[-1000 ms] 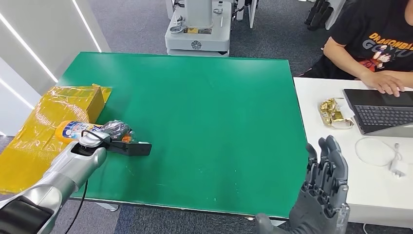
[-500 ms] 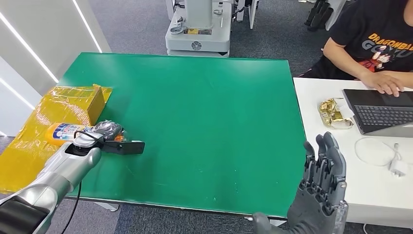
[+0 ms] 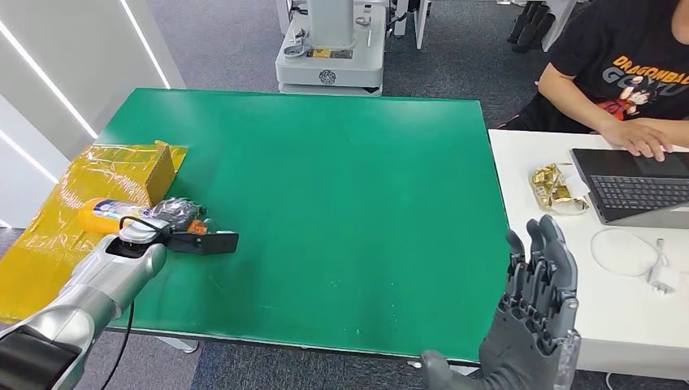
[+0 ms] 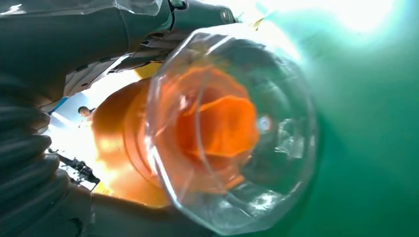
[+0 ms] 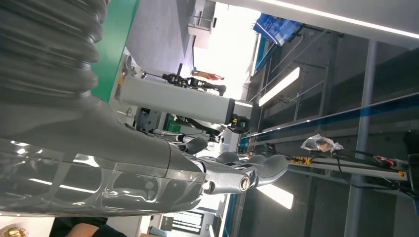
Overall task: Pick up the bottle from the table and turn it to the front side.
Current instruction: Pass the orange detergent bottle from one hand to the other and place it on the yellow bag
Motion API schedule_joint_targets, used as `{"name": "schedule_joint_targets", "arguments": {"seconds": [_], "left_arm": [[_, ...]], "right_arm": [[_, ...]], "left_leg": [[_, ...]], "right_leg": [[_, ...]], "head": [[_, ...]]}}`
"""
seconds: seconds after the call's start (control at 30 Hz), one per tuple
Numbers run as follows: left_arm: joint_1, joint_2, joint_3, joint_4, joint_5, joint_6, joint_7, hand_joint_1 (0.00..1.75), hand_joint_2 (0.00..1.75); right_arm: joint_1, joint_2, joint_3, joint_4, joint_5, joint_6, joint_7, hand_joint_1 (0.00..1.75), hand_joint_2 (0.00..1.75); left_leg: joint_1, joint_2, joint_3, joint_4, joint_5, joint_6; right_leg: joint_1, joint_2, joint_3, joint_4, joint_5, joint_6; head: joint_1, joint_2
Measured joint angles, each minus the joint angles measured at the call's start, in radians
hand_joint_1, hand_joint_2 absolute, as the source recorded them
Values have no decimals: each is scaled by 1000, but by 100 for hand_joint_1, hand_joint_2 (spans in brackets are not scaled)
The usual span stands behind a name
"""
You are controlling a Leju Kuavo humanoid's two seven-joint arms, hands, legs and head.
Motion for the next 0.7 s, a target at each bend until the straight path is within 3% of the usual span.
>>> {"name": "schedule_joint_targets", "arguments": {"seconds": [0.27, 0.7], "left_arm": [[37, 17, 54, -48, -4, 9, 8, 0, 175], [233, 178, 135, -420, 110, 22, -47, 0, 175]], "right_arm": [[-2, 0, 0, 0, 2, -5, 12, 0, 175], [39, -1, -11, -1, 10, -14, 2, 0, 175]], "left_leg": [[0, 0, 1, -1, 0, 0], [0, 1, -2, -1, 0, 0]], "right_leg": [[0, 0, 1, 0, 0, 0], [0, 1, -3, 0, 0, 0]], "head": [[0, 0], [0, 0]]}}
